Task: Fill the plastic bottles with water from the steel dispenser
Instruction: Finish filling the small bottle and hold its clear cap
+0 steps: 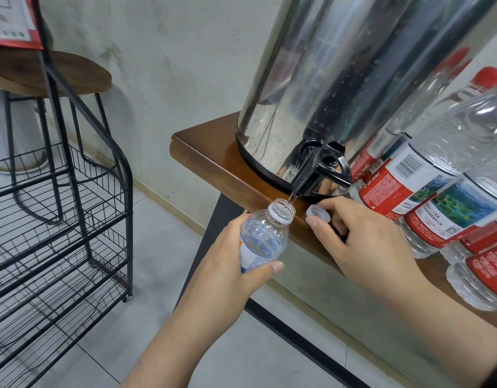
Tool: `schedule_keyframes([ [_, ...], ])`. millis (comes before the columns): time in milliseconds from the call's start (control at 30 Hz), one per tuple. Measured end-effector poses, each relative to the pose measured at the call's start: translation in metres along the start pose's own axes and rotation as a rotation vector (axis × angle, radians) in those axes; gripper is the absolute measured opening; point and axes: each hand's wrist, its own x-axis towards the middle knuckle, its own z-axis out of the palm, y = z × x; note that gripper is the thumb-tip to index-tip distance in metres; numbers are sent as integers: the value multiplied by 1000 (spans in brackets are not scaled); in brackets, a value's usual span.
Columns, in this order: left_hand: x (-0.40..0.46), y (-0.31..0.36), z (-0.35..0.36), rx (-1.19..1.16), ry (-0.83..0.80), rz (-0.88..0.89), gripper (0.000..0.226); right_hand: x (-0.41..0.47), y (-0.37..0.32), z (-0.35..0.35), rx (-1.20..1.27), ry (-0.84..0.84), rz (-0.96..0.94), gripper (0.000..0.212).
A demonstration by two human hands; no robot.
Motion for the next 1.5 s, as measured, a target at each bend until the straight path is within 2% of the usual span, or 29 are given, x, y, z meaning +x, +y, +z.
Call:
schedule_keyframes([
  [700, -1, 2, -3, 20, 15, 25, 61, 0, 2, 2, 12, 15, -7, 33],
  [1500, -1, 2, -2, 30, 14, 20, 62, 0, 1, 2, 10, 25, -8, 37],
])
